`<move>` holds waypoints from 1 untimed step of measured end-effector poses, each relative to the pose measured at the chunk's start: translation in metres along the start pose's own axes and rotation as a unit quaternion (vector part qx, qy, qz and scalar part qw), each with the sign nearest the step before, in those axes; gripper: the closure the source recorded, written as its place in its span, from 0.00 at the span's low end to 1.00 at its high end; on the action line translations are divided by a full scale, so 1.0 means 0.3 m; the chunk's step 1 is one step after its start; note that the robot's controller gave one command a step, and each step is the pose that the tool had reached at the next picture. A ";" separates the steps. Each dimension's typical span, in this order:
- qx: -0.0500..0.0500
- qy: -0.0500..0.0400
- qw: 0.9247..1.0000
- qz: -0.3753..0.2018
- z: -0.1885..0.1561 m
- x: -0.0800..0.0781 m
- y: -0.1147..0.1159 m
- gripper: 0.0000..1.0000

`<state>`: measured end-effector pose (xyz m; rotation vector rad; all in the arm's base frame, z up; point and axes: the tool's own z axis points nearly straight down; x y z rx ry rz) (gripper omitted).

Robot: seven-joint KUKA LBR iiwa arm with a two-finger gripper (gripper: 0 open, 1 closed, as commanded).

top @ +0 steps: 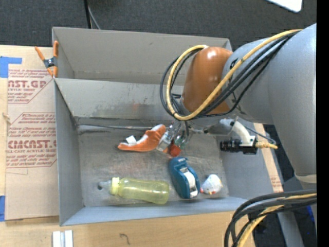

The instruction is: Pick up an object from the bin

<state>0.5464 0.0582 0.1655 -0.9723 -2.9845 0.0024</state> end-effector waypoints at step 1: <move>-0.004 -0.005 1.000 -0.007 -0.038 -0.012 0.015 1.00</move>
Offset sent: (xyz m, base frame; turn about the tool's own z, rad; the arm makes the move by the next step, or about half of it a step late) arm 0.0109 -0.0180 0.0103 0.0264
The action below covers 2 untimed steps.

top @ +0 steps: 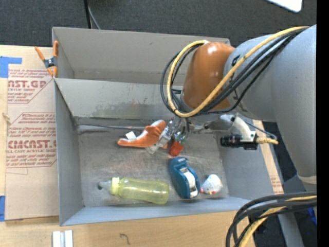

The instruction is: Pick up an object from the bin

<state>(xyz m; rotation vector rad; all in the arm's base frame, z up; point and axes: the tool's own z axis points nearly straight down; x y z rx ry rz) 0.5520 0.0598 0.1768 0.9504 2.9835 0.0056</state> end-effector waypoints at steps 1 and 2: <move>0.005 0.006 1.000 0.008 0.060 -0.016 -0.024 1.00; 0.003 0.003 1.000 0.030 0.051 -0.036 0.012 1.00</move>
Offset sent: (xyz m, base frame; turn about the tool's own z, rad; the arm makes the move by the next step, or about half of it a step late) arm 0.0139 0.0006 -0.0176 0.0684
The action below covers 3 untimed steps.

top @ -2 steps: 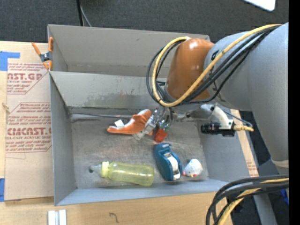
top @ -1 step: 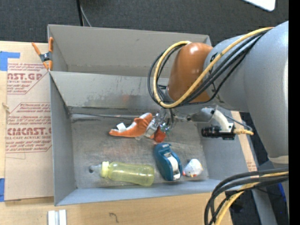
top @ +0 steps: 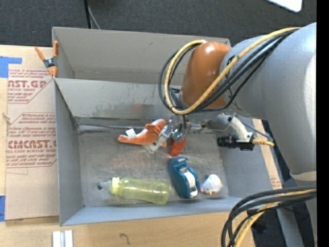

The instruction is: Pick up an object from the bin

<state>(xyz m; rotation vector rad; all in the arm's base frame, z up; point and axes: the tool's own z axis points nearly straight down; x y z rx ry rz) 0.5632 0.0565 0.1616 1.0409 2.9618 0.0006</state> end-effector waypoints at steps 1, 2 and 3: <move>0.000 0.001 1.000 0.011 -0.005 0.015 0.005 1.00; 0.001 0.001 0.999 0.042 -0.060 -0.008 0.027 1.00; 0.001 0.001 0.999 0.051 -0.180 -0.017 -0.007 1.00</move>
Offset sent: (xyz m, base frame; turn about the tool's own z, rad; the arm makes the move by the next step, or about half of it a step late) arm 0.0118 0.0053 0.0252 0.1002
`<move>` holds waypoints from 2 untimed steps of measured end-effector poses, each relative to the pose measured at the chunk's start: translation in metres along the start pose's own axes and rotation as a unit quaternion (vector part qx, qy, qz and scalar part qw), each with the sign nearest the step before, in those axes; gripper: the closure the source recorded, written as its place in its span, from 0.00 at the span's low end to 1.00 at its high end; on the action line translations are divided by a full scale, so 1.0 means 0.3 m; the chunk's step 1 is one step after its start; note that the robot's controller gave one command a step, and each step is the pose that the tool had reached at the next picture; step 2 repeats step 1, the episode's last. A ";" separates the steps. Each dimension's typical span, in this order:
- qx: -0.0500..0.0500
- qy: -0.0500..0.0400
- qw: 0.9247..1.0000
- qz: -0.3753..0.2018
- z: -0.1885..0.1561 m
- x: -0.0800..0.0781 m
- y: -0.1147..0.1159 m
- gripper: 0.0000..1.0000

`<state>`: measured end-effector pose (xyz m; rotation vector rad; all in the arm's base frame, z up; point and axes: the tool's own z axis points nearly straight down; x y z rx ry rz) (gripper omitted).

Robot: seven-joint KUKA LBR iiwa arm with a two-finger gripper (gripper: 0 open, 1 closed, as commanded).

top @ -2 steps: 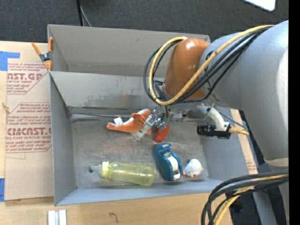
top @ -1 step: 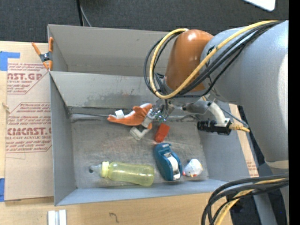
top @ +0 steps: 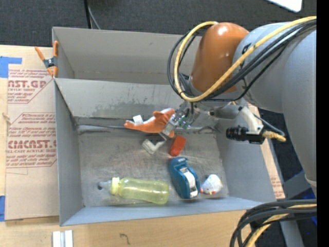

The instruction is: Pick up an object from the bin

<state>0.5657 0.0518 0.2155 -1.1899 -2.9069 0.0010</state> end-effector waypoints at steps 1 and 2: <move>-0.003 -0.003 1.000 0.008 0.058 0.001 0.042 1.00; -0.003 -0.003 1.000 0.008 0.058 0.001 0.042 1.00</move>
Offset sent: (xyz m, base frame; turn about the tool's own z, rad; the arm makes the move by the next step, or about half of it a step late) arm 0.0061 0.0230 -0.0296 0.0884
